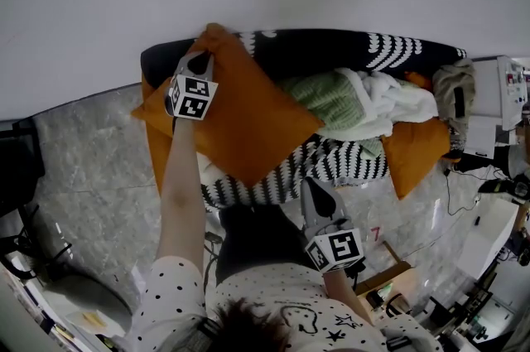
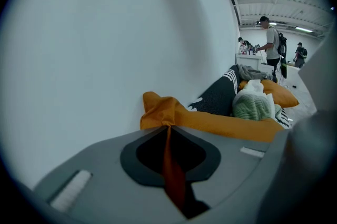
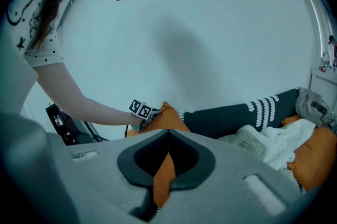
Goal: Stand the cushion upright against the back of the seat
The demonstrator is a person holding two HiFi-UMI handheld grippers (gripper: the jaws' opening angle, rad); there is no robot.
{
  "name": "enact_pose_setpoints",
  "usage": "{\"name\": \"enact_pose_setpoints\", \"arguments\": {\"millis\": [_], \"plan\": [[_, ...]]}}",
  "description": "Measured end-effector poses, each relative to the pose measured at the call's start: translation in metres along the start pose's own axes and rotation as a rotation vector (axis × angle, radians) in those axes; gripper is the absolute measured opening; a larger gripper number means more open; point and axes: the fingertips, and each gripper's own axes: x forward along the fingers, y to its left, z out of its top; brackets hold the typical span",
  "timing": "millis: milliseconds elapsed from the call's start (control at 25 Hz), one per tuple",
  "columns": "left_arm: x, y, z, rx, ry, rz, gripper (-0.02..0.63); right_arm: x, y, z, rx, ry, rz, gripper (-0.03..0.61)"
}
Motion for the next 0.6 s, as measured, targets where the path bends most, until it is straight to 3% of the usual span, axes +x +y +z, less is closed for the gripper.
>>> {"name": "enact_pose_setpoints", "arguments": {"millis": [600], "plan": [[0.003,-0.003,-0.007,0.001,0.048,0.008,0.034,-0.011,-0.002,-0.004,0.004,-0.012,-0.013,-0.002]]}}
